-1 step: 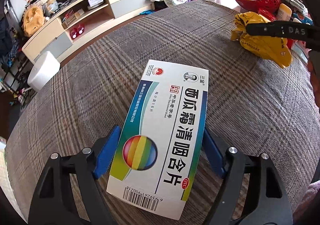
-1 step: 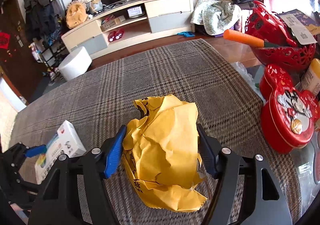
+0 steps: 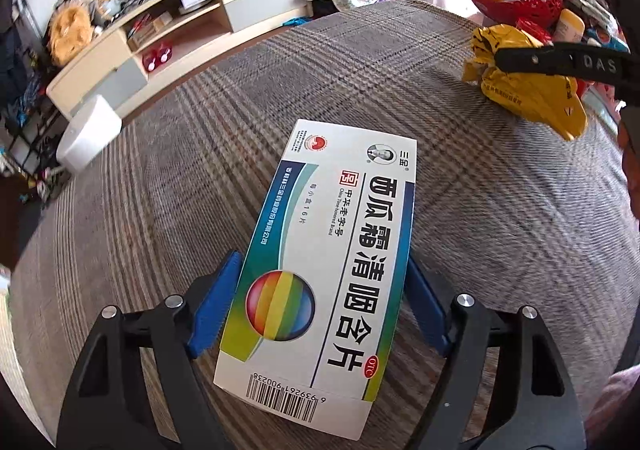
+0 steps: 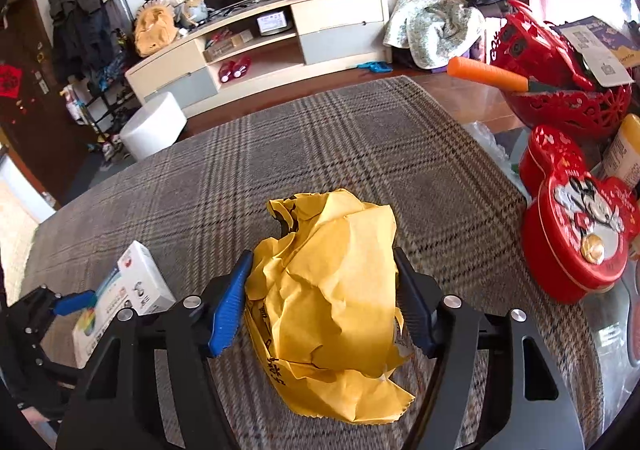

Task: Collect trash
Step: 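Carry wrapper and medicine box over the bin and open both tools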

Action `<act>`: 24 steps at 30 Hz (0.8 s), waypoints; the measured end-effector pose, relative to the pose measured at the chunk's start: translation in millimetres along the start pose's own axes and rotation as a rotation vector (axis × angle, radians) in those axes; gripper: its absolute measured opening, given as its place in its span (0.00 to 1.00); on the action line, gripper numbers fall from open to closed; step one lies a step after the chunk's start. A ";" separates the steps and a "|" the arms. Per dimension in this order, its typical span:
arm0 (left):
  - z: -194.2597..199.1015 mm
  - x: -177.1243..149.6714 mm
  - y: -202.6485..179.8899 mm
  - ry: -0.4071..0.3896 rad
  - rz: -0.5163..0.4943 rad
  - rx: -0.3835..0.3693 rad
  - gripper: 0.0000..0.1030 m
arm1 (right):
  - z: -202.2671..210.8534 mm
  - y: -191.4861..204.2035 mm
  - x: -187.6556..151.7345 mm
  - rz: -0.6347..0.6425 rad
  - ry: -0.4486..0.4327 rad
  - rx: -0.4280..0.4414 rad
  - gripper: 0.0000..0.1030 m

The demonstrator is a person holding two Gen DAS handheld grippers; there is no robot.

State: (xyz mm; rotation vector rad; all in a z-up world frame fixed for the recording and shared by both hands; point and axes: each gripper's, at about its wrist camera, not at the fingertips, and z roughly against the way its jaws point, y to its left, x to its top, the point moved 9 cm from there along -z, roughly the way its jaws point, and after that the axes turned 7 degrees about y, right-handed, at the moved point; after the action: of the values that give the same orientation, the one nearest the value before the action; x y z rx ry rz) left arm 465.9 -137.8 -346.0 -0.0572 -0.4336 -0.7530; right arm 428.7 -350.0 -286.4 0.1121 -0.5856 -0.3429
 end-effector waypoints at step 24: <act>189.0 -158.2 -119.3 -0.117 0.356 0.039 0.72 | 187.3 42.3 -151.4 0.141 -0.016 0.128 0.67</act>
State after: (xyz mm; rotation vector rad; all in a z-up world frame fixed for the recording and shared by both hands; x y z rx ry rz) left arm 215.3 -84.0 -249.7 -0.1383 -0.5325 -0.3912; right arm 218.1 -259.0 -201.7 0.1903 -0.6273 -0.1692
